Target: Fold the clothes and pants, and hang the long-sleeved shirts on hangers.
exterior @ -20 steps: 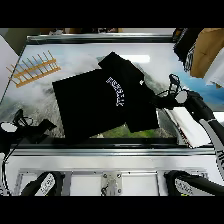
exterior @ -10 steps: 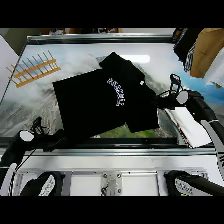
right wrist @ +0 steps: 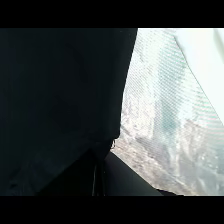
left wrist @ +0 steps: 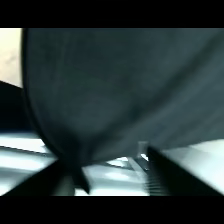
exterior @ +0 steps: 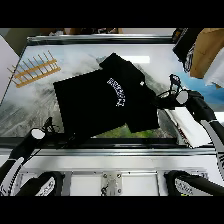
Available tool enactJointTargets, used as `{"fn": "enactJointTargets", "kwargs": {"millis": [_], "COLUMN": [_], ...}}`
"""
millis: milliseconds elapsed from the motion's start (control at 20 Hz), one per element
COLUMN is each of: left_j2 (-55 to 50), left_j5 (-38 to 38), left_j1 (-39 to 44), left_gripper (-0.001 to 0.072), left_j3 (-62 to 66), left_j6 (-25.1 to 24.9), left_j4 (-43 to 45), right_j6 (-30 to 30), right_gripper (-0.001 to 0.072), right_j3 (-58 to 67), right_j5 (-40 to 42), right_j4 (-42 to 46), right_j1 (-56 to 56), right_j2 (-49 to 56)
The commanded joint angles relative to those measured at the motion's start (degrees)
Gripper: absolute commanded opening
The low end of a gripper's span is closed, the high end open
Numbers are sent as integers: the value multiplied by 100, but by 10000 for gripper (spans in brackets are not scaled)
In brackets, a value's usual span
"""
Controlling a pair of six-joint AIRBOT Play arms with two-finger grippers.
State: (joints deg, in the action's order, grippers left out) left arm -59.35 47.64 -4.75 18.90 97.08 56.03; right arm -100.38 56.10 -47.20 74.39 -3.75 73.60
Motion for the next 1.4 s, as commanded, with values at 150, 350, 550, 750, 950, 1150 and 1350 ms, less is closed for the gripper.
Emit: {"fn": "enactJointTargets", "kwargs": {"millis": [150, 350, 550, 750, 950, 1150, 1350], "left_j2": [415, 1364, 2284, 2918, 3132, 2992, 2393], "left_j5": [-415, 326, 848, 833, 761, 804, 1115], "left_j1": [92, -507, -1318, -1456, -1270, -1003, -688], "left_gripper": [7, 6, 6, 7, 7, 7, 7], "left_j3": [37, 767, 2815, 4848, 6234, 7143, 7790], "left_j6": [94, -52, -129, -129, -129, -129, -131], "left_j4": [-20, -15, -76, -76, -52, -48, 0], "right_j6": [4, 192, 601, 612, 577, 155, -470], "right_gripper": [12, 11, 11, 11, 11, 11, 10], "right_j3": [2, 345, 1665, 2966, 3797, 4203, 4216], "right_j5": [-28, -190, -1104, -1818, -1803, -1646, -1738], "right_j4": [0, 2, -2, -372, -951, -953, -885], "right_j1": [7, 166, 391, 396, 396, 398, 400], "right_j2": [-9, -350, -1062, -1954, -2977, -3779, -3985]}}
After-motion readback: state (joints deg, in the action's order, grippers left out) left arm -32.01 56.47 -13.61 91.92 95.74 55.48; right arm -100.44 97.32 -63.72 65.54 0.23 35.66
